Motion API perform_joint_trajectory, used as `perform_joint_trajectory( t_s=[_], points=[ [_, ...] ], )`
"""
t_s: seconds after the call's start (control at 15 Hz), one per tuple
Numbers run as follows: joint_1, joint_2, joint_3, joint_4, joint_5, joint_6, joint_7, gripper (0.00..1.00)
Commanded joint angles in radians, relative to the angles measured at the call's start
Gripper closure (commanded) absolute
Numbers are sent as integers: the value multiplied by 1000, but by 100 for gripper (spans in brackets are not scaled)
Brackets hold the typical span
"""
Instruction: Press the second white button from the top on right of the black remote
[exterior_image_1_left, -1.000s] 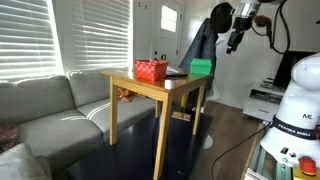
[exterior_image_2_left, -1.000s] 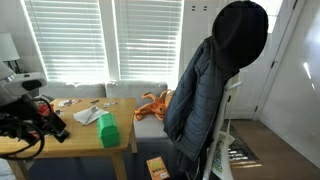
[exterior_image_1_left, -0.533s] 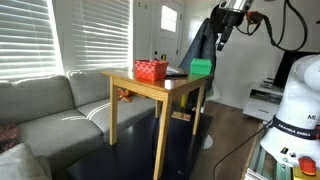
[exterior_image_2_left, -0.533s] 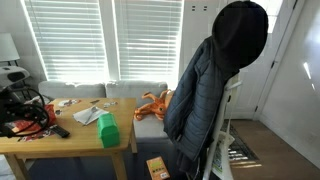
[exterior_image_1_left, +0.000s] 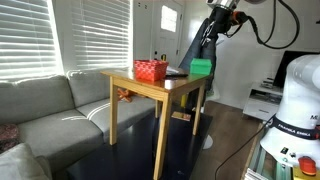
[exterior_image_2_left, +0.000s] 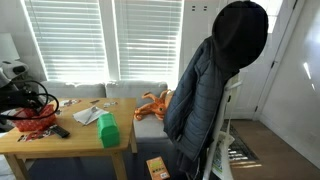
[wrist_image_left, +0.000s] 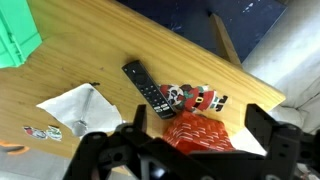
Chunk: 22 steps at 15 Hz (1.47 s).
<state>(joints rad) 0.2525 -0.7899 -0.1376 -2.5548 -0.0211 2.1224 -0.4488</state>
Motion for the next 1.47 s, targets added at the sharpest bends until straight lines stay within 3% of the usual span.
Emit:
perform_joint_trajectory(
  t_s=[0.0,0.13,0.2,0.27,0.47,0.93,1.13,1.2,1.4],
  points=[
    [38,99,-54,64,49,22,-141,0],
    [41,138,-73,85,54,26,-208,0],
    [37,158,-75,93,54,30,-236,25],
    [28,177,-72,98,48,41,-259,28],
    [28,231,-75,110,83,80,-318,49],
    [24,352,-76,133,281,148,-352,98],
    [12,410,-67,173,374,143,-326,100],
    [-11,361,-41,127,332,146,-337,99],
    [-17,400,-38,154,362,146,-337,99]
  ],
)
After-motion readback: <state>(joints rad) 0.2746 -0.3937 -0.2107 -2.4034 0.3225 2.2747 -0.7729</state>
